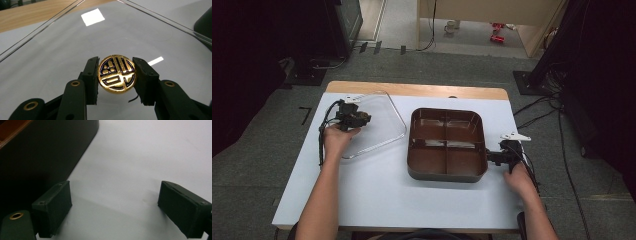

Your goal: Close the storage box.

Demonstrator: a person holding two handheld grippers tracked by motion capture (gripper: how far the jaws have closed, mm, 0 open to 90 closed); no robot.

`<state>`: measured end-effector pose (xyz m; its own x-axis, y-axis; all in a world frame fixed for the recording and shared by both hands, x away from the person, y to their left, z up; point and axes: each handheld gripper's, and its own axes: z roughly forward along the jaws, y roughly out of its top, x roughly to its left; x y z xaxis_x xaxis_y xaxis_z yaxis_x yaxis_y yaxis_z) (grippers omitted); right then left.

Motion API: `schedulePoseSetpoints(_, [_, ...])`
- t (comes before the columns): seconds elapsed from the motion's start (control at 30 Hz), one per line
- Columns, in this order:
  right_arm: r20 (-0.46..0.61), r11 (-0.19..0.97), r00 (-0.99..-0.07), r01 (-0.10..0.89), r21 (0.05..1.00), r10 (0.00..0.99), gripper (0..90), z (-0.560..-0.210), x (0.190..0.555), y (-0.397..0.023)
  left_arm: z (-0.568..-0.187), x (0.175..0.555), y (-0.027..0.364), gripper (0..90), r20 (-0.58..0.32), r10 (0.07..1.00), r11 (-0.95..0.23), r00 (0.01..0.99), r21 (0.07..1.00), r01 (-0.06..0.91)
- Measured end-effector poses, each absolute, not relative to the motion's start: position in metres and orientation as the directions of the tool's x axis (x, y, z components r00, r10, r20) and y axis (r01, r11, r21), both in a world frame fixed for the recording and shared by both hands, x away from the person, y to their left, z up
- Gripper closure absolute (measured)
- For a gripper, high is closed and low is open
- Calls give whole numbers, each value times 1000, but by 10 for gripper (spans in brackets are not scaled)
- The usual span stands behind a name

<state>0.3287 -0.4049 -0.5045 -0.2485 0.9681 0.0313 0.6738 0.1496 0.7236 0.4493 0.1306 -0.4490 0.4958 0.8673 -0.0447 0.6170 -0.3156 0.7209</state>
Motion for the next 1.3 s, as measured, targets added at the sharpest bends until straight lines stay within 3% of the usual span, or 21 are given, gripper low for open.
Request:
schedulePoseSetpoints(0.37, [31,150,-249,674,724,968,111,-504,329,-405,-412,434,130,591,-112,849,-271,516,746,609])
schedulePoseSetpoints(0.53, [31,150,-249,674,724,968,111,-504,329,-405,-404,429,122,591,-102,839,-285,535,754,591])
schedulePoseSetpoints(0.83, [31,151,-250,674,723,968,111,-504,329,-405,-386,417,93,591,-108,788,-307,606,784,539])
schedulePoseSetpoints(1.3, [31,150,-249,674,723,968,111,-504,329,-405,-394,405,39,591,-138,702,-370,699,768,523])
